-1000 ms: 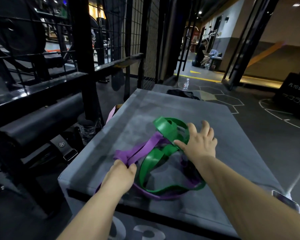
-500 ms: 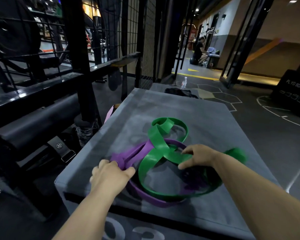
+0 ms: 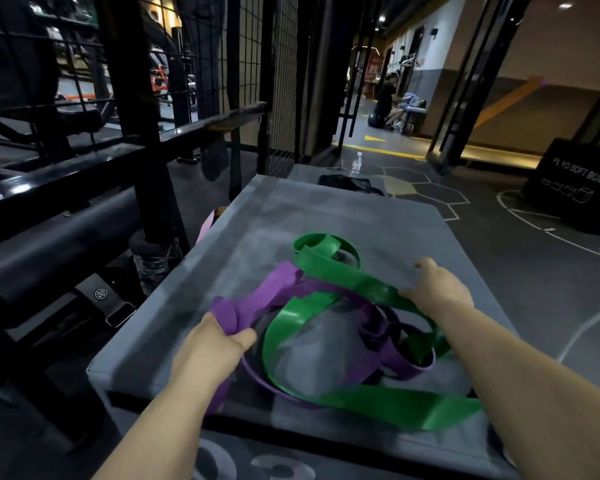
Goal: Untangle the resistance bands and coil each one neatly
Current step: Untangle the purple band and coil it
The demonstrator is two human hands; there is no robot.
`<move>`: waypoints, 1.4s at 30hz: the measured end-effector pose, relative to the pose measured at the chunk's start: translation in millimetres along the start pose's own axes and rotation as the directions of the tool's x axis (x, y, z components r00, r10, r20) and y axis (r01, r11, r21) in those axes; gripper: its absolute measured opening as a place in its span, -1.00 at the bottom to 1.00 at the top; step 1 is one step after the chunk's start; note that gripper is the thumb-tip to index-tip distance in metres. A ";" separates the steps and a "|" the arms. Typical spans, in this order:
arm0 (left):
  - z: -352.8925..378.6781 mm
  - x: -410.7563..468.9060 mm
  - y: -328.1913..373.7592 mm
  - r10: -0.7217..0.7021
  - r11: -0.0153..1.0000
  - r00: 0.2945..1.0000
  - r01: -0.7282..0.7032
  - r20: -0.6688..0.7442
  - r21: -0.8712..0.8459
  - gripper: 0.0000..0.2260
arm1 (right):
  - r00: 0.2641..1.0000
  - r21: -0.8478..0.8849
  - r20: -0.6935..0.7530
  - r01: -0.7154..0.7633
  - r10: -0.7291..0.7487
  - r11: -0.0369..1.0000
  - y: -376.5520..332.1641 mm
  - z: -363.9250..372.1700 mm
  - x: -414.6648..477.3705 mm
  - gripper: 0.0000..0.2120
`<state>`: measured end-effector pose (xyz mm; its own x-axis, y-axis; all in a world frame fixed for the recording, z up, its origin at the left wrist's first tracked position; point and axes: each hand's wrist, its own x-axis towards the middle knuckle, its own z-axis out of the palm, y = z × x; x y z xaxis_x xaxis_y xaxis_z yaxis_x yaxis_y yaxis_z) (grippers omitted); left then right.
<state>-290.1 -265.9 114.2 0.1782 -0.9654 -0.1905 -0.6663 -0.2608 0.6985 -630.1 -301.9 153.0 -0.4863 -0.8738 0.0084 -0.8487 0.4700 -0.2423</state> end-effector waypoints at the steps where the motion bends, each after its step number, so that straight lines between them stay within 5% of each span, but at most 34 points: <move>1: 0.6 -0.6 1.1 -0.004 1.000 1.000 0.004 -0.006 -0.015 -0.66 | 1.000 -0.021 -0.013 0.022 -0.022 1.000 1.1 2.5 -1.3 -0.48; 4: 4.6 -0.6 3.4 -0.017 1.000 0.999 0.018 0.033 -0.025 -0.46 | 0.988 0.036 -0.048 0.148 -0.147 0.988 -4.0 9.6 -7.9 -0.62; 7: 10.8 0.1 3.0 -0.002 1.000 0.996 0.003 0.089 -0.016 -0.21 | 0.957 0.056 0.135 0.252 -0.258 0.966 -12.1 11.7 -18.1 -0.41; 10: 7.7 3.7 2.2 0.028 0.997 0.999 -0.025 0.036 -0.073 -0.39 | 0.920 -0.037 0.328 0.240 -0.215 0.970 -7.2 11.2 -18.3 -0.30; 15: -7.0 11.6 2.6 -0.003 0.980 0.987 -0.030 -0.163 -0.197 -0.47 | 0.997 0.355 -0.076 0.022 0.006 0.934 5.6 -7.4 -15.3 -0.51; 17: -9.9 10.0 2.8 -0.033 0.971 0.987 -0.006 -0.160 -0.238 -0.52 | 0.997 0.428 -0.074 0.010 0.024 0.904 6.4 -9.9 -12.9 -0.57; 21: 0.2 6.0 3.9 0.000 0.996 1.000 0.001 0.013 -0.086 -0.68 | 0.986 0.242 0.154 0.020 -0.059 0.970 5.5 2.3 -19.9 -0.47; 23: 4.6 5.6 2.0 -0.004 0.999 0.999 0.006 0.039 -0.043 -0.70 | 0.997 0.071 0.024 0.070 -0.072 0.995 2.1 6.9 -30.8 -0.45; 26: 7.4 9.3 -1.9 -0.046 0.998 0.998 0.048 0.036 -0.042 -0.70 | 0.924 -0.132 -0.242 0.270 -0.295 0.954 -18.3 10.1 -56.8 -0.57; 28: 8.8 9.3 -2.6 -0.062 0.993 0.998 0.064 0.019 -0.104 -0.74 | 0.864 -0.013 -0.137 0.488 -0.485 0.873 -42.1 14.5 -76.3 -0.74; 30: 8.6 6.3 0.4 -0.063 0.964 0.998 0.063 0.008 -0.260 -0.84 | 0.816 0.173 0.109 0.547 -0.568 0.819 -66.8 31.1 -90.7 -0.74; 32: 9.3 3.8 4.5 -0.013 0.915 1.000 0.010 -0.005 -0.403 -0.85 | 0.816 0.316 0.260 0.433 -0.516 0.844 -87.8 53.7 -95.3 -0.60; 34: 7.5 -1.7 10.4 0.007 0.862 1.000 -0.013 -0.013 -0.506 -0.88 | 0.797 0.521 0.462 0.110 -0.388 0.846 -105.6 76.9 -97.0 -0.57; 37: 5.7 -7.0 14.7 -0.008 0.761 1.000 0.014 0.013 -0.648 -0.86 | 0.658 0.708 0.663 -0.397 -0.357 0.585 -127.5 94.9 -101.7 -0.62; 42: -4.9 7.1 40.8 -0.107 0.615 0.992 0.121 0.069 -0.779 -0.90 | 0.686 0.774 0.619 -0.451 -0.382 0.445 -144.5 71.5 -92.0 -0.47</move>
<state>-312.5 -283.4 144.7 0.1982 -0.9293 -0.3117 0.1760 -0.2791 0.9440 -447.9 -298.4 117.9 0.1193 -0.8562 -0.5027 0.0027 0.5066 -0.8622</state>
